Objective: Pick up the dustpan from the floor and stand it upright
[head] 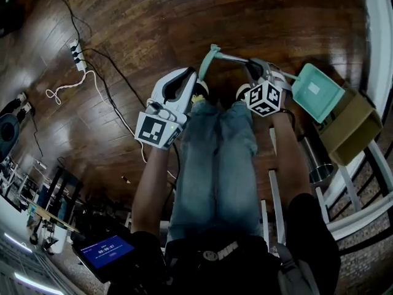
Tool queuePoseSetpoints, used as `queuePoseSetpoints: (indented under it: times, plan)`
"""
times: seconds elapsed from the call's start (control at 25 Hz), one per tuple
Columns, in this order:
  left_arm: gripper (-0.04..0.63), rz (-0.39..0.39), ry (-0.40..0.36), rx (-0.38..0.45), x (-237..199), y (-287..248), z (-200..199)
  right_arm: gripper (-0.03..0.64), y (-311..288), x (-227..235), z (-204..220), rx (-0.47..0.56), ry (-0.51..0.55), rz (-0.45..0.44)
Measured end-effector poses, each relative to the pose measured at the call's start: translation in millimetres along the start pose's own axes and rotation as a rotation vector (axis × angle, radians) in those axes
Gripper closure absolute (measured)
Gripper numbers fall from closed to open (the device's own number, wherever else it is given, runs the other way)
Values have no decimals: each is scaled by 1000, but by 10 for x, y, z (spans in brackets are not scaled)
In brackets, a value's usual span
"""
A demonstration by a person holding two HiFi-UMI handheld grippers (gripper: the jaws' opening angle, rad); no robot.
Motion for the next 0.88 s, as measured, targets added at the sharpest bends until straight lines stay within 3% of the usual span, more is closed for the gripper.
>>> queuePoseSetpoints:
  times: [0.2,0.4,0.6,0.88]
  plan:
    - [561,11,-20,103,175,513,-724,540,1021,-70,-473,275,-92,73]
    - [561,112,-97,107,517,694,-984,537,1648,-231,-396,517,-167,157]
    - [561,148,-114,73,851,554,-979,535,1977,-310,-24,638,-195,196]
    - [563,227,-155,64,1672,501,-746,534,2259,-652,503,732,-195,246]
Point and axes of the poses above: the fingertips, and each gripper's own axes: y backward along the fingers, x to its right, z out of its underside, the point moved 5 cm from there along y, backward along the fingers, and after that the axes turned 15 degrees about -z, right-handed, at the moved point
